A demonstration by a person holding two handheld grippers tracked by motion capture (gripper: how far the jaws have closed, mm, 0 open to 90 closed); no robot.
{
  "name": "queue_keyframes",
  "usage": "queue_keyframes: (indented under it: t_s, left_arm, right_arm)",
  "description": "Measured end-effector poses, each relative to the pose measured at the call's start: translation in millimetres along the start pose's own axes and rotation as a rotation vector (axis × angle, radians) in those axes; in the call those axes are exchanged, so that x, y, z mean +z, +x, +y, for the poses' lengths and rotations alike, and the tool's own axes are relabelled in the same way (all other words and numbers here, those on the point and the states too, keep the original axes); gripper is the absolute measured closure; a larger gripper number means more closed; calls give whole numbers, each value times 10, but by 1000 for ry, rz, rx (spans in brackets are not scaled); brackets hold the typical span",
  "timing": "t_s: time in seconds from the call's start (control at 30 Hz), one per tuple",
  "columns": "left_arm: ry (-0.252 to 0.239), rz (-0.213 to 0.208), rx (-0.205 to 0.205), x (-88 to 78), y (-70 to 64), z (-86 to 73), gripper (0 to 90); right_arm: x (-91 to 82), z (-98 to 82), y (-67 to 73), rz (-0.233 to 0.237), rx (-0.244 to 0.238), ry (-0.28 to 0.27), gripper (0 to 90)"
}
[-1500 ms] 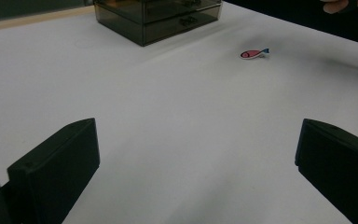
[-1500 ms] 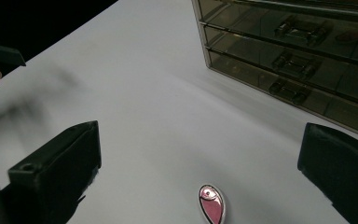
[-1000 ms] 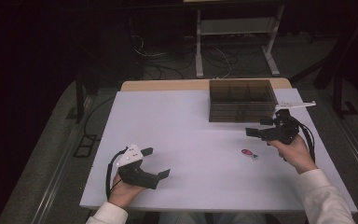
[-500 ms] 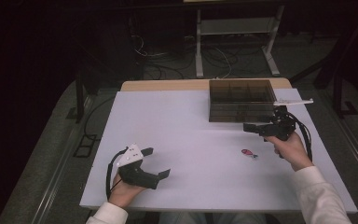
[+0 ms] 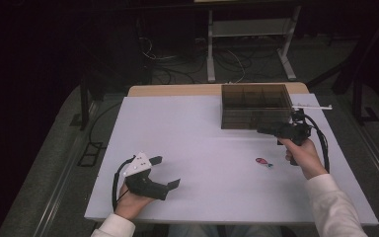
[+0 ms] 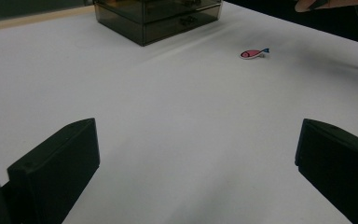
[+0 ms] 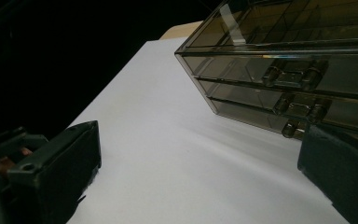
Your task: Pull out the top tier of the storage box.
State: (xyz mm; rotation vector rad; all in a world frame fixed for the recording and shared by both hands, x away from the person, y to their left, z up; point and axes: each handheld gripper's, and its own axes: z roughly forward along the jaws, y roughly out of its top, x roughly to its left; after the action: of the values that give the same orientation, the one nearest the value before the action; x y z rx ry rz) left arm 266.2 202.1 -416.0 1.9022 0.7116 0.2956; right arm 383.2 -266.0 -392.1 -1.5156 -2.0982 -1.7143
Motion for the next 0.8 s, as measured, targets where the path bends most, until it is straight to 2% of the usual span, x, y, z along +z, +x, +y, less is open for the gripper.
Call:
queue_keyframes:
  t_s: [0.3,0.73,0.8]
  left_arm:
    - [2,-1,7,2,-3,1,0]
    - [0,1,9,2,-4,3,0]
    - [-1,1,8,1,-4,3,0]
  right_arm:
    - [39,-6,-20,17,45,-17,0]
    - [48,7,-48,37,145,-92,0]
    - [56,6,-51,45,153,-93,41]
